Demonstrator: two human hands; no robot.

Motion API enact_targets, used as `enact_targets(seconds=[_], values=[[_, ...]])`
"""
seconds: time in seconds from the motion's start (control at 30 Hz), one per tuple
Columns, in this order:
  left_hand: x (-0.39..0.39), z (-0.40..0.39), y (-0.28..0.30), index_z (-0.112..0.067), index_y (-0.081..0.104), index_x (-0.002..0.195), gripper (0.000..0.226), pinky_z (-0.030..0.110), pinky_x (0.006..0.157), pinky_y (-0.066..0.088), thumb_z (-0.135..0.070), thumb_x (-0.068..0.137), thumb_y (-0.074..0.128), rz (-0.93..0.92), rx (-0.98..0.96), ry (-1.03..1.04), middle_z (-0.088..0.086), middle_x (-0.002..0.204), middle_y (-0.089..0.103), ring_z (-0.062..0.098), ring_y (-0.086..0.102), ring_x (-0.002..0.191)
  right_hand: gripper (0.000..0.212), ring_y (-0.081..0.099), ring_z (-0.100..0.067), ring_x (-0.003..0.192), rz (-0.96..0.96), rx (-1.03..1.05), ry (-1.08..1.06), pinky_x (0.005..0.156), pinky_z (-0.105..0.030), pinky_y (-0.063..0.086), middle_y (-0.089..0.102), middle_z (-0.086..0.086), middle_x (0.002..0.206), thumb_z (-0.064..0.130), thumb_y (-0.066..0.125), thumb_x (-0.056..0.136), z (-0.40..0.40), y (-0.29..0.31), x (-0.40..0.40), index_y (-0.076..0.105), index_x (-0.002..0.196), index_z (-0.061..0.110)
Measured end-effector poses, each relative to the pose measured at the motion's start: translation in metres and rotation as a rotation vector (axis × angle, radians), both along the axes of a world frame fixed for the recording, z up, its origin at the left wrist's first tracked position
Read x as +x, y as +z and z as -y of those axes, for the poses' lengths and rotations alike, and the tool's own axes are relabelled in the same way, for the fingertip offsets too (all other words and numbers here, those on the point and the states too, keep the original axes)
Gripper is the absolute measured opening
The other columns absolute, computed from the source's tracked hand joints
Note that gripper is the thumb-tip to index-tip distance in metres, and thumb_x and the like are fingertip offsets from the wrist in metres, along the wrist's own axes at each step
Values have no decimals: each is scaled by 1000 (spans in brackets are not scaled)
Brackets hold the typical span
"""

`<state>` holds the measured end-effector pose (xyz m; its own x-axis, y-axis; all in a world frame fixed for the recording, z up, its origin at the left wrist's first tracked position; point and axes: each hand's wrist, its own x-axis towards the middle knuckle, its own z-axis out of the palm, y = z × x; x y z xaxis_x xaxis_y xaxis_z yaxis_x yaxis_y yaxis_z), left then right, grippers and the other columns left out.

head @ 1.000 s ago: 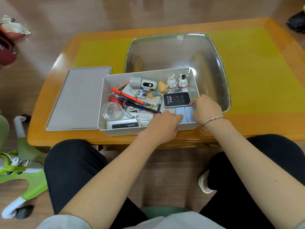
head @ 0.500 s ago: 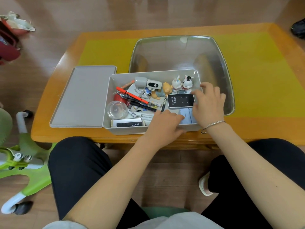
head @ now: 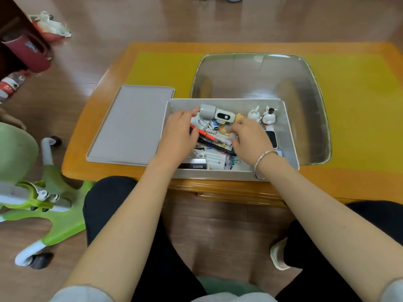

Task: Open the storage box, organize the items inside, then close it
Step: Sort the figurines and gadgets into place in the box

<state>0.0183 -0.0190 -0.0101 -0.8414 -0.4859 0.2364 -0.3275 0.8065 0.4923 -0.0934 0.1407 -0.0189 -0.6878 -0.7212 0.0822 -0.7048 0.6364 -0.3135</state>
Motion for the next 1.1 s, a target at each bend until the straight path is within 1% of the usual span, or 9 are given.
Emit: enact_targets(seconds=[0.1, 0.2, 0.4, 0.63, 0.73, 0.83, 0.93, 1.0, 1.1], values=[[-22, 9, -2, -10, 47, 134, 46, 32, 102, 35, -18, 91, 60, 72, 52, -16, 8, 133, 50, 24, 43, 125, 38, 37, -31, 125, -43, -76, -66, 104, -40, 33, 39, -11, 138, 1, 54, 84, 3, -3, -9, 57, 119, 14], [-42, 10, -9, -9, 49, 127, 45, 37, 97, 40, -28, 89, 63, 164, 15, 60, 10, 129, 54, 26, 48, 119, 50, 29, -31, 133, 3, -94, -59, 111, -40, 27, 32, -13, 145, -2, 52, 84, 1, -6, -14, 47, 131, 15], [-59, 9, -22, -14, 57, 118, 51, 40, 89, 36, -50, 83, 65, 323, -231, 162, 9, 114, 64, 31, 49, 114, 63, 29, -26, 133, 25, -94, 60, 113, -35, 24, 29, -9, 148, -2, 51, 86, 5, -15, -11, 30, 144, 13], [-66, 15, -21, -22, 61, 113, 50, 37, 89, 35, -53, 75, 69, 471, -232, 179, 5, 106, 66, 28, 42, 119, 69, 17, -24, 142, 45, -52, 85, 118, -35, 16, 17, -8, 155, 1, 50, 89, 6, -20, -10, 18, 148, 14], [-63, 17, -19, -15, 61, 115, 52, 38, 91, 37, -53, 80, 66, 417, -218, 198, 10, 114, 63, 31, 43, 119, 72, 16, -22, 143, 79, -52, 78, 117, -36, 20, 13, -7, 156, 0, 51, 88, 5, -21, -10, 15, 149, 14], [-52, 20, -13, -9, 57, 118, 51, 39, 88, 38, -49, 86, 61, 323, -222, 242, 12, 123, 57, 33, 44, 118, 74, 18, -22, 143, 148, -63, 68, 112, -37, 32, 8, -2, 157, -2, 50, 88, 5, -21, -9, 14, 149, 16], [-37, 20, -5, -9, 54, 119, 50, 39, 84, 37, -41, 82, 68, 215, -147, 261, 12, 123, 54, 33, 45, 111, 74, 26, -22, 139, 179, -53, 62, 101, -38, 43, 4, 2, 158, -1, 50, 88, 6, -20, -9, 13, 150, 17], [-27, 17, -1, -12, 53, 124, 52, 40, 86, 37, -37, 82, 70, 116, -84, 261, 11, 123, 53, 32, 45, 111, 74, 28, -21, 139, 189, -39, 70, 99, -36, 45, 3, 4, 159, -2, 48, 88, 7, -20, -9, 12, 150, 18], [-16, 11, 2, -18, 52, 127, 48, 35, 87, 38, -23, 83, 70, -53, 0, 221, 8, 123, 52, 27, 46, 112, 76, 26, -19, 140, 232, -44, 91, 104, -36, 40, 5, 5, 159, -5, 46, 88, 7, -21, -9, 12, 150, 20]])
